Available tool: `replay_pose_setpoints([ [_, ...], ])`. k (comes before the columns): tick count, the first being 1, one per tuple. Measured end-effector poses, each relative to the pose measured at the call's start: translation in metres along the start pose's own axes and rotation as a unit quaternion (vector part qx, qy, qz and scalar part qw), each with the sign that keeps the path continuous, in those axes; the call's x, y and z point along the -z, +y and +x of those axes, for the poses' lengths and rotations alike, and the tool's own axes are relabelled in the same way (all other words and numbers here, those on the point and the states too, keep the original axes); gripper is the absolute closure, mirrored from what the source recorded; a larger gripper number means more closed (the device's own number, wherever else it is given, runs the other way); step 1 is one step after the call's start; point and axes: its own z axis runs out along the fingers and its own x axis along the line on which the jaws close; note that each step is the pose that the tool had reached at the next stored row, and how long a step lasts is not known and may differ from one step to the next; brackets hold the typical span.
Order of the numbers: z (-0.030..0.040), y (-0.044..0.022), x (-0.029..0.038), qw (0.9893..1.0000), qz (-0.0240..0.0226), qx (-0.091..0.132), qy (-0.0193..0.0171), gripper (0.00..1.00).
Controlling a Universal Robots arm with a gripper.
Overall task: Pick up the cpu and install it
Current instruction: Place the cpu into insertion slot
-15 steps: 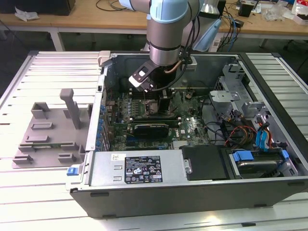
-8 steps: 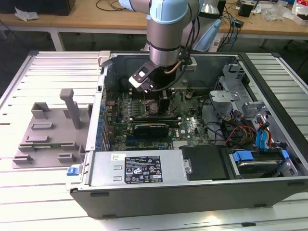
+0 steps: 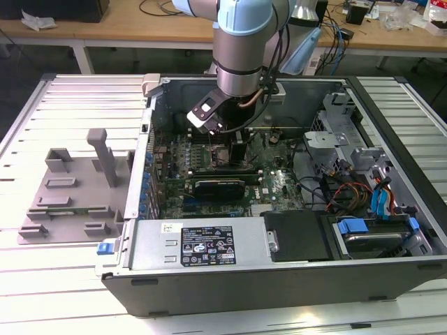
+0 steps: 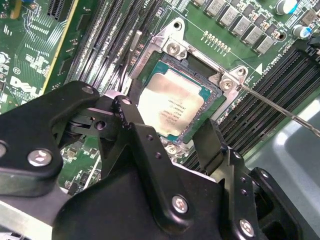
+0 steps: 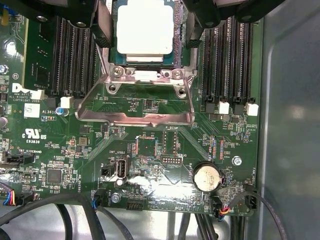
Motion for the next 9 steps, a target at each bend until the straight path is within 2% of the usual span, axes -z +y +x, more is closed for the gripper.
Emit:
replay_pose_setpoints([
  [5,0.0000,0.0000,-0.0002,1.0000,0.0000,0.000,0.0000,0.31],
  [6,0.0000,0.0000,-0.0002,1.0000,0.0000,0.000,0.0000,0.33],
  [7,0.0000,0.0000,-0.0002,1.0000,0.0000,0.000,0.0000,0.40],
  [9,0.0000,0.0000,-0.0003,1.0000,0.0000,0.000,0.0000,0.40],
])
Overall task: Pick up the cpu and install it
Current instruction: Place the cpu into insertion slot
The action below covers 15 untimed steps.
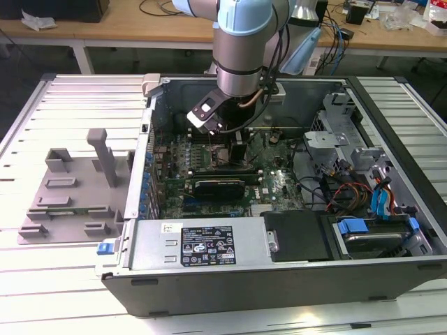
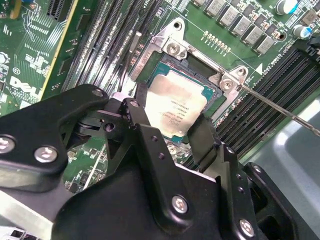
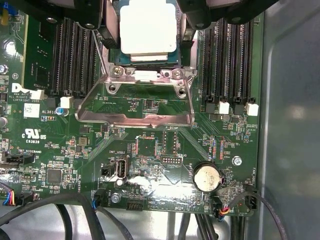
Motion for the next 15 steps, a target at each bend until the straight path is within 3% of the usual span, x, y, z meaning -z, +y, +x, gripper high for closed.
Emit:
replay_pose_setpoints([
  [4,0.0000,0.0000,0.0000,0.9999,0.0004,-0.013,-0.0001,0.40],
  [15,0.0000,0.0000,0.0000,0.9999,0.0004,-0.016,-0.0001,0.46],
])
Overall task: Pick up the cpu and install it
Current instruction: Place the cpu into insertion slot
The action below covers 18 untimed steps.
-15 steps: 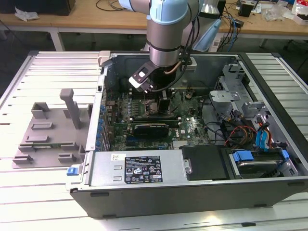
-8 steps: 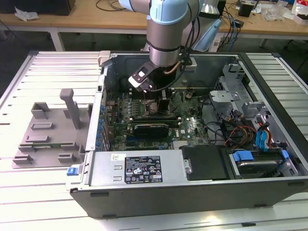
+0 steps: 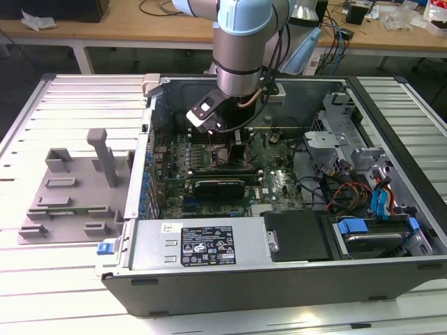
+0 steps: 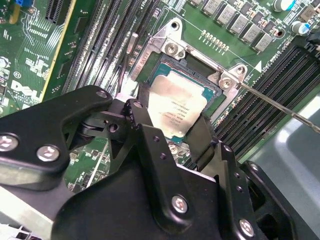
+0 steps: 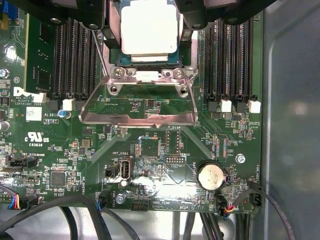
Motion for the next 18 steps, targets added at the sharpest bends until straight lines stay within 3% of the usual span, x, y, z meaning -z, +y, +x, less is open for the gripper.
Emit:
replay_pose_setpoints([
  [3,0.0000,0.0000,0.0000,1.0000,0.0002,-0.009,0.0000,0.46],
  [9,-0.0001,0.0000,0.0026,1.0000,0.0003,-0.010,-0.0001,0.46],
  [18,0.0000,-0.0014,0.0011,1.0000,0.0003,-0.010,0.0009,0.46],
])
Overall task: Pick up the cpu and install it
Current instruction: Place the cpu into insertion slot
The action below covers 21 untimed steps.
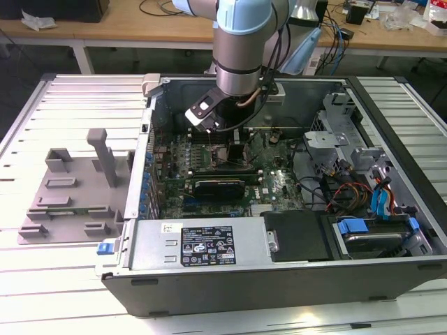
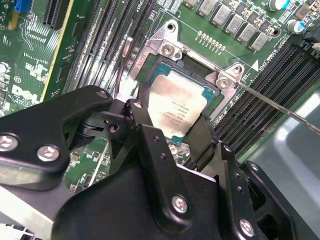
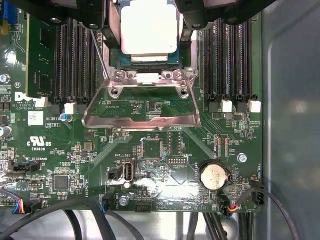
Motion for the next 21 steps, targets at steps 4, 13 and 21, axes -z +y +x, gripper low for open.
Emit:
replay_pose_setpoints([
  [4,0.0000,0.0000,-0.0011,1.0000,0.0000,0.000,0.0007,0.46],
  [13,0.0001,0.0000,-0.0038,1.0000,0.0000,0.000,0.0006,0.46],
  [21,0.0005,0.0001,-0.0054,1.0000,-0.0005,0.000,0.0016,0.45],
])
